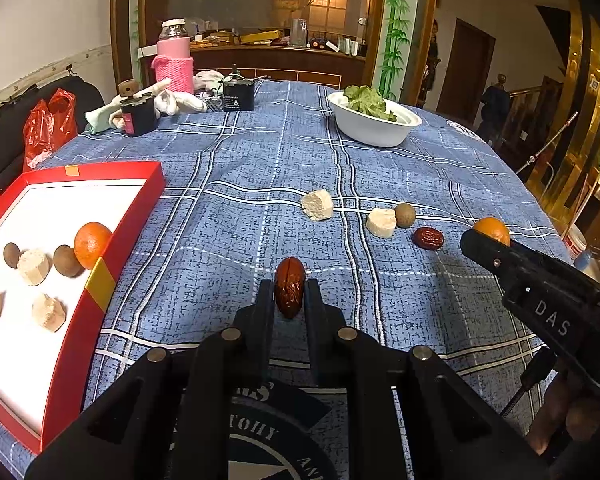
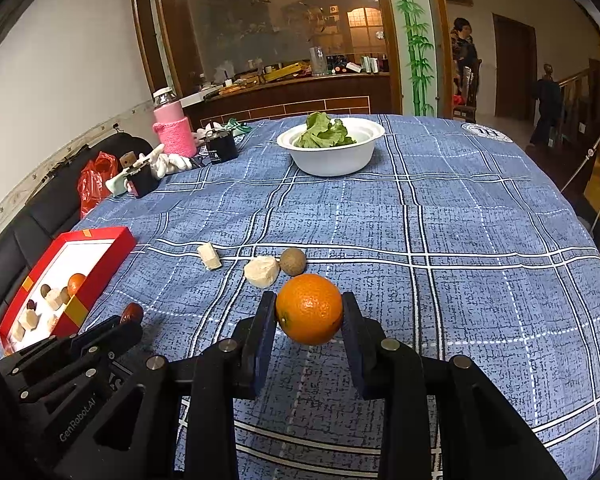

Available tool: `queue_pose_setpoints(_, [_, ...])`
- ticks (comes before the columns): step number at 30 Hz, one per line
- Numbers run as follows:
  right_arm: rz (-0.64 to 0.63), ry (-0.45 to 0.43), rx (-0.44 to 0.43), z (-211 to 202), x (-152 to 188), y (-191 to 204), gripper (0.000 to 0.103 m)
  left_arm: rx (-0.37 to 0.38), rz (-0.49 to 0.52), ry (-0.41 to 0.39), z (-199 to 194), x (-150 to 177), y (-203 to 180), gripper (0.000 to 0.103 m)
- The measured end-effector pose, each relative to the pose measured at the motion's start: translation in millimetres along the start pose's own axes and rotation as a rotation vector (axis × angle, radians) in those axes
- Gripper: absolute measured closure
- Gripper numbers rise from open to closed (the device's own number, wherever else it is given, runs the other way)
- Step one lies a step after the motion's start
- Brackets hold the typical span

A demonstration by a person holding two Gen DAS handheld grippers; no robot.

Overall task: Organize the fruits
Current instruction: 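Carry the date and orange into the white tray and open both tools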

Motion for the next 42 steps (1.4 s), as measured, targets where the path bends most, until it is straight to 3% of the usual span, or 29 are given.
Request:
queue_pose_setpoints(15, [-0.010,-0.021,-0.008,-5,-4,2,0.070,-0.049,-0.009,-0.030,-18,-4,18,0.091])
queue_pose_setpoints(20, [-0.050,-0.011,0.011,-3,-1,8,0.070,-0.063,-0.066,-0.052,-45,-7,57,0.091])
queue_pose_setpoints(25, [-0.093,0.025,0.011,3,5,24,0.070,-0.104,-0.150,-0.047,-68,0,122,0.091])
queue_pose_setpoints(30, [-0.178,0.054,-0.086,-1,10,89,0.070,-0.177,-0.262,-0.040,-77,5,188,0.090])
queue_pose_setpoints(34, [-0.248,0.069,-0.227,-5,12,168,0.071,-0.233,-0.310,-0.030,-77,7,227,0.090])
queue_pose_setpoints(38, [-0.291,0.096,-0.338,4,18,236,0.071,-0.260,-0.337,-0.002,-69,11,253,0.090])
queue_pose_setpoints(42, [-0.310,0.140,-0.388,20,26,277,0.071,-0.266,-0.334,0.039,-56,18,267,0.090])
Point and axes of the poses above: each gripper's, at about its wrist camera, not at the fingertips, and z roughly the way its jaws point, y to its left, x to its underside, the point moved 9 cm from there along z, roughly the way its jaws point, and after that the axes turned 4 degrees about -x, right-handed, at the moved point
